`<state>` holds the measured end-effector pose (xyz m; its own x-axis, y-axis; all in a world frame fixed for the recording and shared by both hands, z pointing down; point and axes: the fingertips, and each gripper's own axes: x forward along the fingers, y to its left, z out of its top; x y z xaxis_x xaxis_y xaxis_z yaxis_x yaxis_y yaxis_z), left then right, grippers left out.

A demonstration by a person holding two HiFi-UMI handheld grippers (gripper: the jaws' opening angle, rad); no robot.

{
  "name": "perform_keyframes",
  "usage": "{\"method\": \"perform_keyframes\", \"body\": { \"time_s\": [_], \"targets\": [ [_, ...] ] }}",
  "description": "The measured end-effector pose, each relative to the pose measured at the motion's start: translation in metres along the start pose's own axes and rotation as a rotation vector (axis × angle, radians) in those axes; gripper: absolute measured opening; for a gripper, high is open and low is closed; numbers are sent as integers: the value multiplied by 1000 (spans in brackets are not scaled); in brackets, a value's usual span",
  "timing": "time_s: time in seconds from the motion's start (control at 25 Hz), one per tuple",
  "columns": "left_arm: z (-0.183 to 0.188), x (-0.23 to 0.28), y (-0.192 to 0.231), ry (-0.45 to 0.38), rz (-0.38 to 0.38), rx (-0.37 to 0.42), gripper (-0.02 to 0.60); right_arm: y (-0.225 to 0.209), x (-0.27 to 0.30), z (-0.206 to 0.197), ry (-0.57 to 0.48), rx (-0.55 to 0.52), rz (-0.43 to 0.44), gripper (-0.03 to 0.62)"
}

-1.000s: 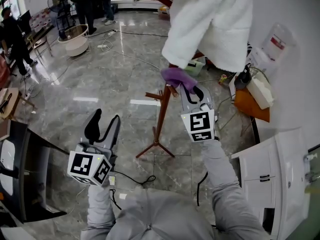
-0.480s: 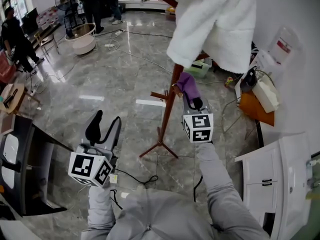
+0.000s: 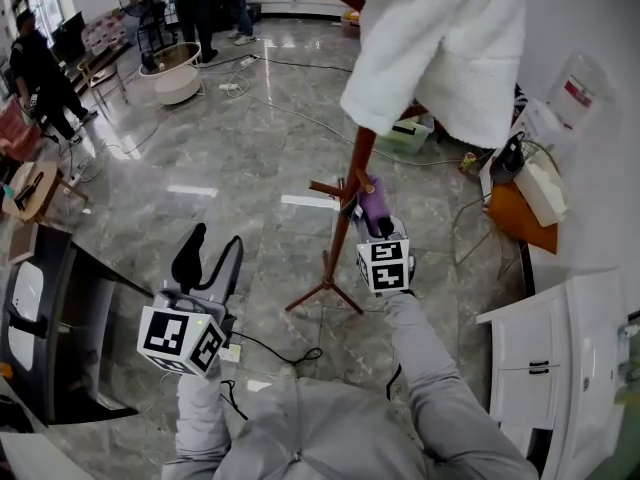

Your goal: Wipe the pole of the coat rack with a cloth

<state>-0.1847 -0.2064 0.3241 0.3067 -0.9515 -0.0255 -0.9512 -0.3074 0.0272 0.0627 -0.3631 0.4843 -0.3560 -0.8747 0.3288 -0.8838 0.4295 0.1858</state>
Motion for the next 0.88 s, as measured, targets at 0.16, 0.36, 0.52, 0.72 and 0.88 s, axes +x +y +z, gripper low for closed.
{"method": "perform_keyframes", "body": {
  "time_s": [0.16,0.36,0.52,0.72,0.88],
  "targets": [
    [-3,2,-3,5,-15,-1,267,0,-2,-18,64,-17,-8,54],
    [-1,9,-15,4,-50,-6,267,-16,-21,-44,111,13,-46,54],
    [-2,12,-24,-4,-80,-14,267,-43,-56,-16,25,-10,-131,54],
    [-3,16,-35,-19,-110,-23,267,-69,-95,57,-175,-142,-203,54],
    [-1,16,-38,-29,-117,-31,267,-63,-99,108,-264,-424,-177,54]
  ]
}}
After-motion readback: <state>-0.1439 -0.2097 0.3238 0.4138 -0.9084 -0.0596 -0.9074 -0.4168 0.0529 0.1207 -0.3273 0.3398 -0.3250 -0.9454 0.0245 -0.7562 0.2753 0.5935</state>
